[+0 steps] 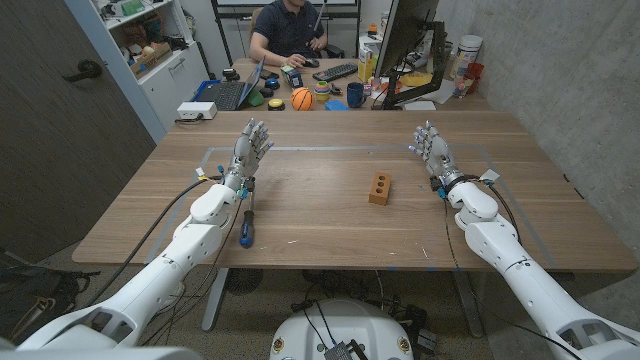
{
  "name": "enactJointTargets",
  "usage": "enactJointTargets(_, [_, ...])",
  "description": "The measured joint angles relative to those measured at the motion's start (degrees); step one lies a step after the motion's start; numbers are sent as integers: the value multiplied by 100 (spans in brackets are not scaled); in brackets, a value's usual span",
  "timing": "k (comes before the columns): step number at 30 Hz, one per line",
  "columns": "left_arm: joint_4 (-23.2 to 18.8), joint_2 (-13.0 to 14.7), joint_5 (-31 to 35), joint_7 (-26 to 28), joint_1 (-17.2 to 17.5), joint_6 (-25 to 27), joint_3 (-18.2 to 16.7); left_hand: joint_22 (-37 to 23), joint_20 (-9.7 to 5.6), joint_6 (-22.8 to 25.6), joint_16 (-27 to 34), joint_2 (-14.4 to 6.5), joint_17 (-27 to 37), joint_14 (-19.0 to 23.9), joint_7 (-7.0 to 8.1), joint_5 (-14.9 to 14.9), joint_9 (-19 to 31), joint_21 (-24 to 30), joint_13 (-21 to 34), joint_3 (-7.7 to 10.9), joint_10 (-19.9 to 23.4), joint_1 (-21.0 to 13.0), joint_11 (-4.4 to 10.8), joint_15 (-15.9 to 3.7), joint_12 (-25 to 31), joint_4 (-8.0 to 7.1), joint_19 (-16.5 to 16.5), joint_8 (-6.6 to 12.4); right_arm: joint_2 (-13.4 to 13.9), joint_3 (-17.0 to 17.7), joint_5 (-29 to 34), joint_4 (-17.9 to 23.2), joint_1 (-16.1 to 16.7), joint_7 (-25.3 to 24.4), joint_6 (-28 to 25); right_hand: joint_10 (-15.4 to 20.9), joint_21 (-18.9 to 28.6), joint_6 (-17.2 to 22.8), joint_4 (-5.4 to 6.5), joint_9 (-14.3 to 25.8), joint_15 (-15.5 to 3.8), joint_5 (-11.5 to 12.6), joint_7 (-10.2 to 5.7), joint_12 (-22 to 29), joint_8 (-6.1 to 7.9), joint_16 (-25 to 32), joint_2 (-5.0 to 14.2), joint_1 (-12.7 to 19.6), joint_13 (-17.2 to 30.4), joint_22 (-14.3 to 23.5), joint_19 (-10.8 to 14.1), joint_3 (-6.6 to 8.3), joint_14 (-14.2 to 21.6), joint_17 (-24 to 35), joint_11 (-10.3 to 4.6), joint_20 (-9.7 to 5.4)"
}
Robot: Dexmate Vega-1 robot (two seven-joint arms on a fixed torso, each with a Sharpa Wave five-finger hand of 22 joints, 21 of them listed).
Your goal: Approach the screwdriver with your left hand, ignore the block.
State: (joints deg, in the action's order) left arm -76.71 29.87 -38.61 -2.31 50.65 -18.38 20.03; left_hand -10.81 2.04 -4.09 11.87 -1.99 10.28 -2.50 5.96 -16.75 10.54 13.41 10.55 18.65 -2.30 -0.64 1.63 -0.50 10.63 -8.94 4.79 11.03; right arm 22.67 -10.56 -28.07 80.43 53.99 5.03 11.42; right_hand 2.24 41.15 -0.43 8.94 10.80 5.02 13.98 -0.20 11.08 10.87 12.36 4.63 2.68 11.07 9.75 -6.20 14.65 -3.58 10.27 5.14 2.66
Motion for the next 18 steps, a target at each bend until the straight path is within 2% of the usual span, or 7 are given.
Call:
enactJointTargets(10, [-150, 51, 46, 116, 147, -167, -84, 1, 3, -38, 0, 0, -1, -43, 37, -21, -1, -50, -1, -90, -56, 0, 11, -2, 0, 40, -3, 0, -236, 252, 224, -26, 18, 189, -66, 0, -27, 0, 0, 0, -1, 0, 0, 0, 0, 0, 0, 0, 0, 23, 0, 0, 0, 0, -1, 0])
enactJointTargets(14, [-286, 122, 91, 166, 254, -217, -144, 1, 52, -64, 0, 85, -1, -100, 63, -21, -1, -72, -1, -169, -111, -46, -26, 39, 0, 72, -53, 0, -283, 301, 286, -50, 17, 254, -75, 0, -27, 0, 0, -1, -1, -1, 0, 0, 0, 0, 0, 0, -1, 27, 0, 0, 0, -1, -1, 0])
enactJointTargets(18, [-448, 212, 218, 314, 378, -328, -211, 1, 84, -103, -26, 170, -1, -137, 102, -21, -1, -95, -1, -211, -144, -47, 1, 47, -32, 114, -84, -23, -355, 371, 333, -98, 4, 311, -80, 0, -27, 0, 0, 0, -1, -1, 0, 0, 0, 0, 0, 0, -1, 27, 0, 0, 0, -1, -1, 0])
